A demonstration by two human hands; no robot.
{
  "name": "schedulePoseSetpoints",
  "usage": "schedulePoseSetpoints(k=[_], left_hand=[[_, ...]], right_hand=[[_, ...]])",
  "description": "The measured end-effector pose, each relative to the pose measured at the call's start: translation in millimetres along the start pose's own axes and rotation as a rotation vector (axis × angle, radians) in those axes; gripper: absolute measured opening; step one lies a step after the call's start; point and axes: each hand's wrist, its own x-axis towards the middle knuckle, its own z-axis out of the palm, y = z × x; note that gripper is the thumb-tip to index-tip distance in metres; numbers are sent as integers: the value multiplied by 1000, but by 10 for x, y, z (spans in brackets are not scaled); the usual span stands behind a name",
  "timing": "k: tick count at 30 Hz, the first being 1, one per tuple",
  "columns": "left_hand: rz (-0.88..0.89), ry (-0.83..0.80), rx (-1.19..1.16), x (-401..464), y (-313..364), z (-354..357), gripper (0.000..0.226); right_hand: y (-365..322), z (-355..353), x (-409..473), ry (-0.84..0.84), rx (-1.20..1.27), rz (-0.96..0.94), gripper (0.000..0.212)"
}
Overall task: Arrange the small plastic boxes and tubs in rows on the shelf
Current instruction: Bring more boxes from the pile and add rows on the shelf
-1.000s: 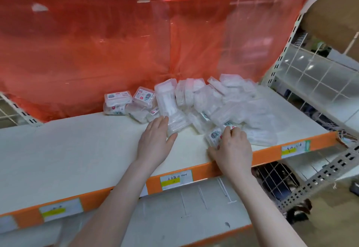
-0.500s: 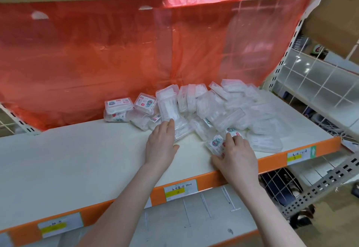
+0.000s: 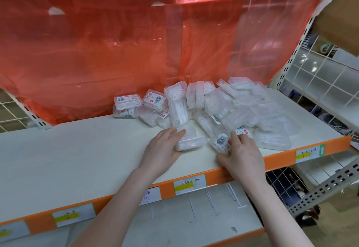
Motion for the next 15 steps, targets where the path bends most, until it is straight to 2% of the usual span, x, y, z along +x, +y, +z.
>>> schedulePoseSetpoints(k=[8,15], left_hand=[[76,-110,14,-322,-134,-63,64],[141,-185,-6,-390,-112,-118,64]], right_hand=[[-36,-85,-21,26,128,-26,38],[-73,-98,-65,-37,191,-53,37]])
